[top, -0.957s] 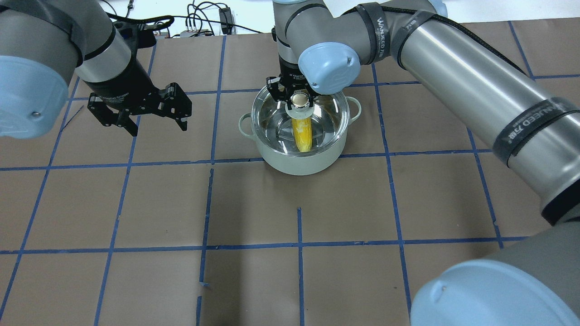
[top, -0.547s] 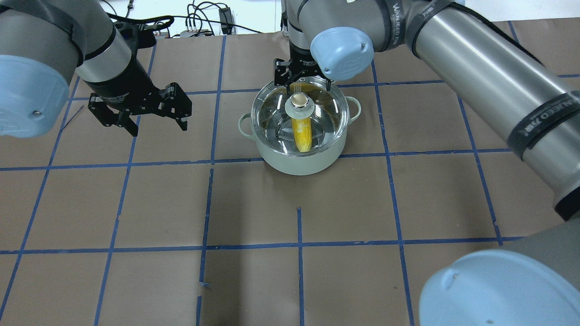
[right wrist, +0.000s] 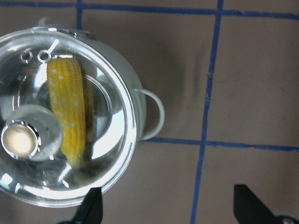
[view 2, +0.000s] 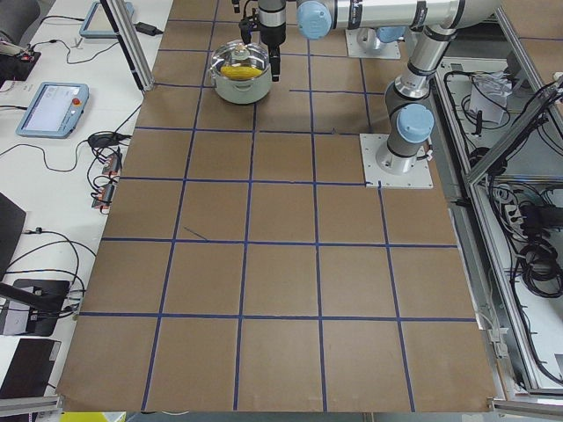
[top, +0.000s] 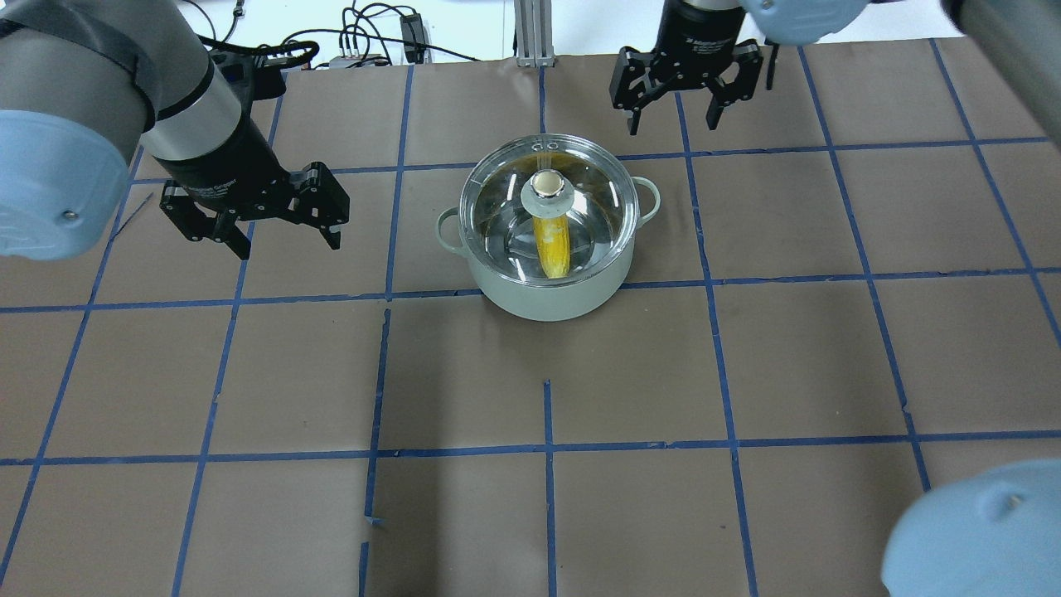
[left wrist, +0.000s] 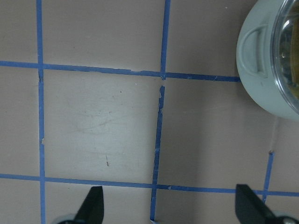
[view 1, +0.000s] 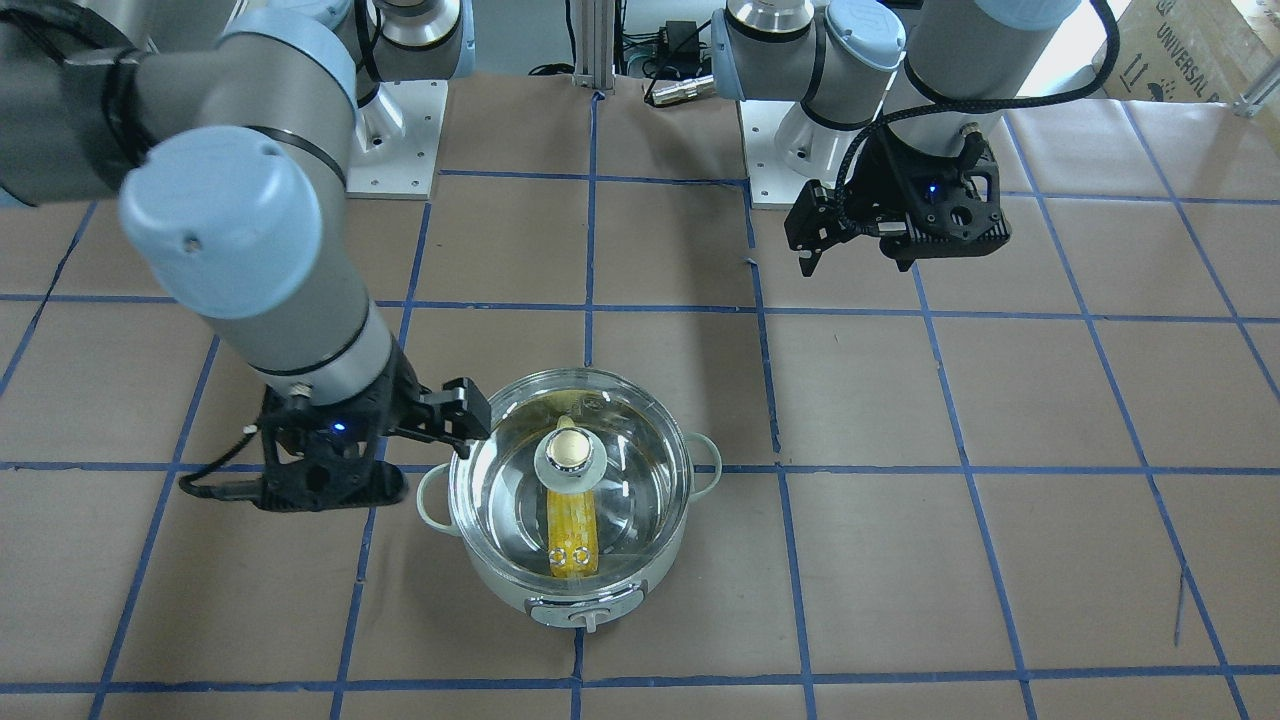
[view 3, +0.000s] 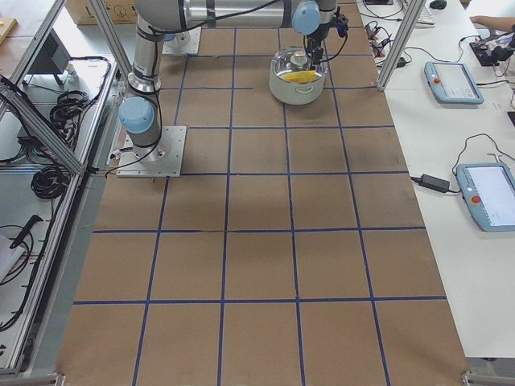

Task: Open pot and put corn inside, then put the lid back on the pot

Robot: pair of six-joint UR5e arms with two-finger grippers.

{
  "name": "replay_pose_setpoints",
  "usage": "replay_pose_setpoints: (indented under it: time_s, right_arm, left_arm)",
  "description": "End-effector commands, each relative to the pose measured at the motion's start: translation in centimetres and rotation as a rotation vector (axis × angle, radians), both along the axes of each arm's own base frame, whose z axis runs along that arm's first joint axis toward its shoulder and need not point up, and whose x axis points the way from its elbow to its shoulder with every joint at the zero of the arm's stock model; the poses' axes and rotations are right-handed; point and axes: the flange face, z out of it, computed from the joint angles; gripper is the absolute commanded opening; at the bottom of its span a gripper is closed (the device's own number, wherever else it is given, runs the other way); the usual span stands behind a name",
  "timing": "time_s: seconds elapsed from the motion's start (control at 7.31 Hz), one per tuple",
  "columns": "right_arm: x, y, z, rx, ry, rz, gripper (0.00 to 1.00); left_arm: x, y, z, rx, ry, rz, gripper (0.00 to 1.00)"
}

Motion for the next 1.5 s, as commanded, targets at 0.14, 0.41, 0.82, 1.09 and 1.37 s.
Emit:
replay_pose_setpoints:
  time_s: [0.14, 0.41, 0.82, 1.09, 1.37]
  right_arm:
    - [-7.5, 5.7, 5.9, 0.055, -0.003, -0.054, 0.99]
    - [-7.5, 8.0, 2.6, 0.084, 0.025, -0.053, 0.99]
    - [-2.5, 11.4, 2.4, 0.014, 0.049, 0.041, 0.99]
    - [-3.4, 10.5, 2.5, 0.022, 0.052, 0.040, 1.00]
    - [-3.5, 10.5, 3.1, 0.005, 0.051, 0.037, 1.00]
  left_arm:
    - [0.1, -0.1, -0.5, 0.013, 0.003, 0.003, 1.00]
    - [0.1, -0.1, -0.5, 0.011, 0.007, 0.004, 1.00]
    - [0.6, -0.3, -0.6, 0.014, 0.011, 0.015, 1.00]
    - [1.0, -0.6, -0.7, 0.014, 0.011, 0.023, 1.00]
    - [1.0, -0.6, -0.8, 0.015, 0.011, 0.023, 1.00]
